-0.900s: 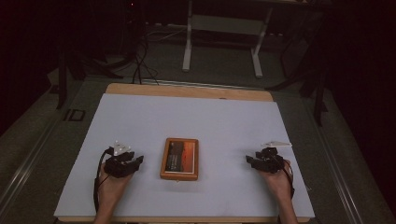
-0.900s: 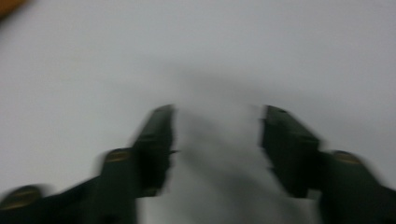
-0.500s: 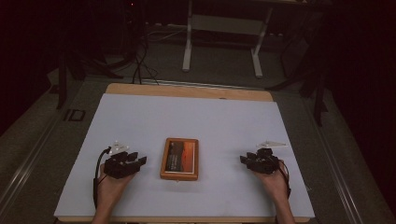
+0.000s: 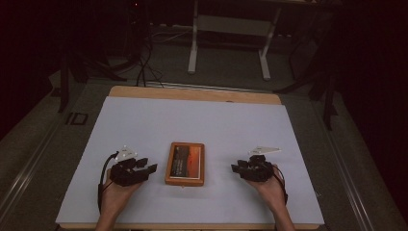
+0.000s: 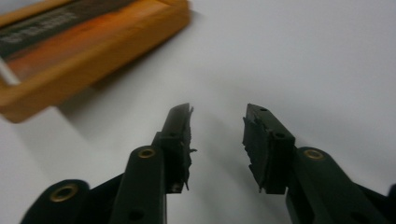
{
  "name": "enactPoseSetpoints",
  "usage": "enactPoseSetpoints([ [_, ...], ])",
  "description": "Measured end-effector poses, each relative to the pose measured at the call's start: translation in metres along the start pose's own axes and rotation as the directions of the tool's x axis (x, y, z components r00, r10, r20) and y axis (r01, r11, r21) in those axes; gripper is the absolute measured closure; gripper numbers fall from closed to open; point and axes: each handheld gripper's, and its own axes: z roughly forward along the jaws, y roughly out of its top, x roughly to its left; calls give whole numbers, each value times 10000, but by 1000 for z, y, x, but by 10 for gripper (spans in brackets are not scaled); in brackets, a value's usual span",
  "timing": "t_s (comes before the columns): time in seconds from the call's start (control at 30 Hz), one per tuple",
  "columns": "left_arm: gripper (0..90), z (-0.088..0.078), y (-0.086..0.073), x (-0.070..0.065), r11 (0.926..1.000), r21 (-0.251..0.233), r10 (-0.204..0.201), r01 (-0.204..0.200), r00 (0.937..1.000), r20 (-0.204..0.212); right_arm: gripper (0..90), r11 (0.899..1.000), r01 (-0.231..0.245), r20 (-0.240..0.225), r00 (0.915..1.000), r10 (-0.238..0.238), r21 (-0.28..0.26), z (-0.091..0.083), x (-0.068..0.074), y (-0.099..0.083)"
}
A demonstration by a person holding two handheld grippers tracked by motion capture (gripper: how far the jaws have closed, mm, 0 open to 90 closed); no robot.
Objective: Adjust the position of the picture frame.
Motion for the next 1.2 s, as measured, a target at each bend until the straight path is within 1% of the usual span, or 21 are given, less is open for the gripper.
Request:
enactPoseSetpoints([
  [0.07, 498, 0, 2, -3, 10000, -51, -43, 43, 9999, 149, 573, 9999, 105, -201, 9997, -105, 18, 1, 8, 4],
  [0.17, 466, 0, 5, -10, 9999, -37, 118, -117, 9996, 243, 564, 9997, 229, -548, 9982, -230, -21, 1, 18, 12],
  [0.27, 421, 2, 9, -19, 9996, -46, 264, -263, 9987, 427, 515, 9987, 500, -804, 9955, -503, -52, 3, 31, 22],
  [0.33, 402, 3, 10, -23, 9996, -50, 294, -291, 9976, 627, 488, 9988, 480, -984, 9940, -479, -18, 6, 37, 27],
  [0.37, 395, 4, 11, -24, 9994, -14, 338, -338, 9973, 653, 473, 9988, 484, -1055, 9932, -482, -10, 8, 39, 29],
  [0.43, 393, 7, 12, -28, 9989, 116, 455, -463, 9970, 622, 442, 9991, 433, -1219, 9916, -428, 19, 13, 44, 33],
  [0.47, 392, 9, 12, -29, 9986, 187, 490, -503, 9966, 661, 435, 9991, 412, -1302, 9907, -404, 37, 15, 47, 34],
  [0.6, 391, 14, 10, -32, 9968, 450, 633, -660, 9963, 575, 409, 9989, 444, -1667, 9851, -416, 133, 27, 59, 39],
  [0.63, 389, 15, 10, -32, 9968, 461, 618, -648, 9960, 642, 401, 9988, 468, -1720, 9842, -433, 167, 30, 62, 40],
  [0.7, 388, 15, 10, -32, 9966, 459, 652, -682, 9958, 638, 392, 9986, 474, -1818, 9824, -423, 239, 36, 67, 41],
  [0.77, 386, 17, 9, -34, 9940, 626, 850, -892, 9942, 659, 370, 9986, 427, -1868, 9817, -361, 311, 39, 71, 41],
  [0.8, 388, 18, 9, -36, 9936, 648, 891, -930, 9942, 600, 355, 9986, 403, -1860, 9820, -331, 349, 41, 72, 41],
  [0.87, 391, 18, 9, -36, 9939, 666, 846, -884, 9947, 578, 336, 9985, 307, -1822, 9830, -220, 449, 43, 73, 40],
  [0.97, 400, 17, 8, -35, 9922, 815, 918, -945, 9951, 365, 310, 9984, 87, -1763, 9843, 11, 551, 47, 75, 39],
  [1.07, 404, 16, 4, -32, 9916, 948, 857, -877, 9960, 251, 287, 9983, -171, -2033, 9787, 280, 553, 48, 76, 39],
  [1.2, 408, 15, 0, -29, 9907, 1089, 808, -819, 9966, 147, 284, 9979, -262, -2313, 9721, 392, 592, 50, 82, 42],
])
